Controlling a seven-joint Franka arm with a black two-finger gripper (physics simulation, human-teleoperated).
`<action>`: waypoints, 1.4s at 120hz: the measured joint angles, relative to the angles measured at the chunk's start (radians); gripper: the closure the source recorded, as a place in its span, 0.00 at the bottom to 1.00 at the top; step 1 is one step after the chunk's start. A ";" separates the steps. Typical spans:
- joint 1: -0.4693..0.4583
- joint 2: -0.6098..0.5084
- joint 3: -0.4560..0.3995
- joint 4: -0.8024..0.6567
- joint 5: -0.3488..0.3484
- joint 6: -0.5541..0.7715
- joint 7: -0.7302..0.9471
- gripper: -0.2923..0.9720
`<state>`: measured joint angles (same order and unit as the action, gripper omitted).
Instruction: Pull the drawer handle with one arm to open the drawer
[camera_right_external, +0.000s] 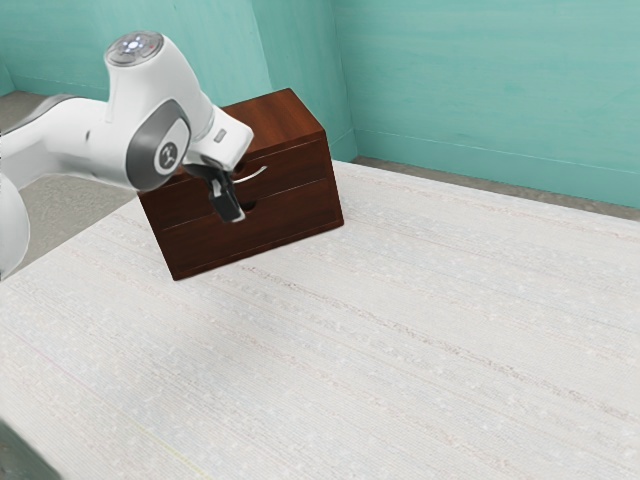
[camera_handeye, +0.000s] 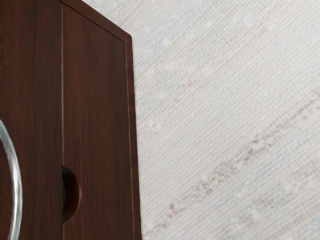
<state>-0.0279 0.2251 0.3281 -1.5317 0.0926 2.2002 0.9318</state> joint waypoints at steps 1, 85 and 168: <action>0.001 0.003 0.000 0.002 0.000 0.000 0.000 0.23; 0.070 0.155 -0.010 0.170 -0.053 -0.007 0.003 0.23; 0.088 0.208 -0.013 0.179 -0.060 0.053 0.002 0.23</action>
<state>0.0598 0.4327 0.3151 -1.3529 0.0324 2.2530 0.9338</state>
